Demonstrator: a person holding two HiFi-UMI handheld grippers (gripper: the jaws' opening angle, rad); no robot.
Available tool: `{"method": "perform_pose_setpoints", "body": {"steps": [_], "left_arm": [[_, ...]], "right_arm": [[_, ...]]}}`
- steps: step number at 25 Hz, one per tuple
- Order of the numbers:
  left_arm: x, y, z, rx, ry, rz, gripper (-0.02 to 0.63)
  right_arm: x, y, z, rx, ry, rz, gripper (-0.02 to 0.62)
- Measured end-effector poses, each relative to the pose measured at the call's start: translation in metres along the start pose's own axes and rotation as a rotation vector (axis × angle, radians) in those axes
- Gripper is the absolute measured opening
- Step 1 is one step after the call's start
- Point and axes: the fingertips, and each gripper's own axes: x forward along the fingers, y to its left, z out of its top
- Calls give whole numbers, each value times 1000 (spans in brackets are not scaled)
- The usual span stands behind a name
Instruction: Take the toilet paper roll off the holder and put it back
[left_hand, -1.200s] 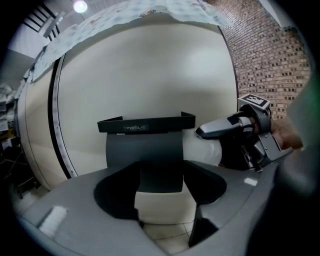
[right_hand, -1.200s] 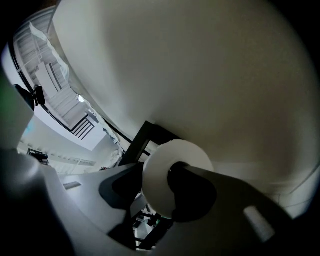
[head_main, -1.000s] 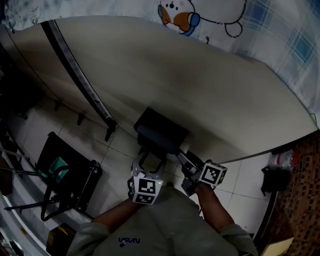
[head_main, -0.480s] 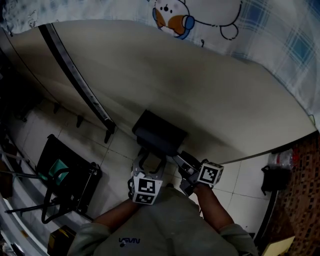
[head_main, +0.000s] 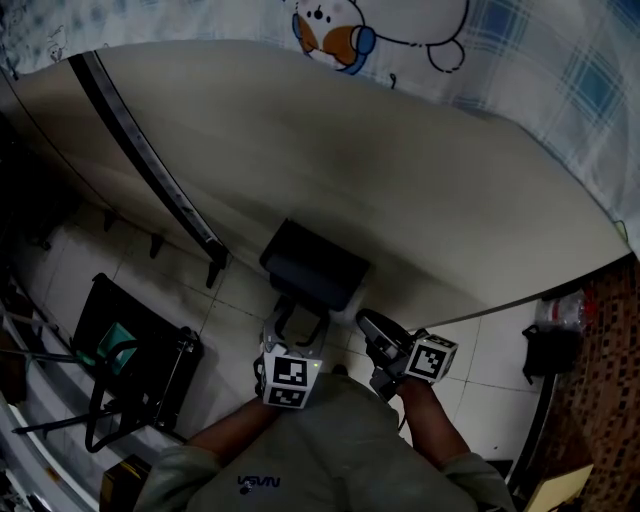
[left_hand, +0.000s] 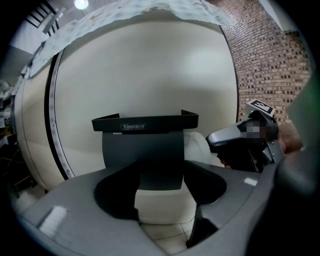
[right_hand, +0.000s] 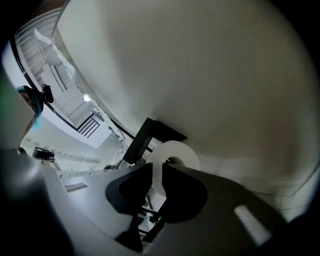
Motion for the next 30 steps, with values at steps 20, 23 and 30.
{"method": "perform_pose_setpoints", "body": {"steps": [20, 23, 30], "left_arm": [[-6, -2, -1, -2, -3, -23, 268], [-6, -3, -1, 0, -5, -34, 264], [-9, -3, 0, 6, -9, -50, 262]], "right_arm": [[43, 3, 1, -34, 29, 2, 8], [51, 1, 1, -34, 36, -5, 9], [61, -5, 2, -46, 36, -25, 2]]}}
